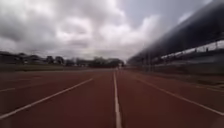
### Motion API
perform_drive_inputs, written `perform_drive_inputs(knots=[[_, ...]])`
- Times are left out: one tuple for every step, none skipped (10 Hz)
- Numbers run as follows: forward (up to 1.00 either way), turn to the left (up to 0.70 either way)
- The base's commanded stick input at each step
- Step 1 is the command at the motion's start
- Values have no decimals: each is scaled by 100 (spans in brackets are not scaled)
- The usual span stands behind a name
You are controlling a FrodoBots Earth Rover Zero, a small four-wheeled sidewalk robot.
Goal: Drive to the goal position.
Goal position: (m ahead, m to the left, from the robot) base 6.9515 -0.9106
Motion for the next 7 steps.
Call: perform_drive_inputs(knots=[[70,0],[70,0],[70,0],[70,0],[70,0],[70,0],[70,0]])
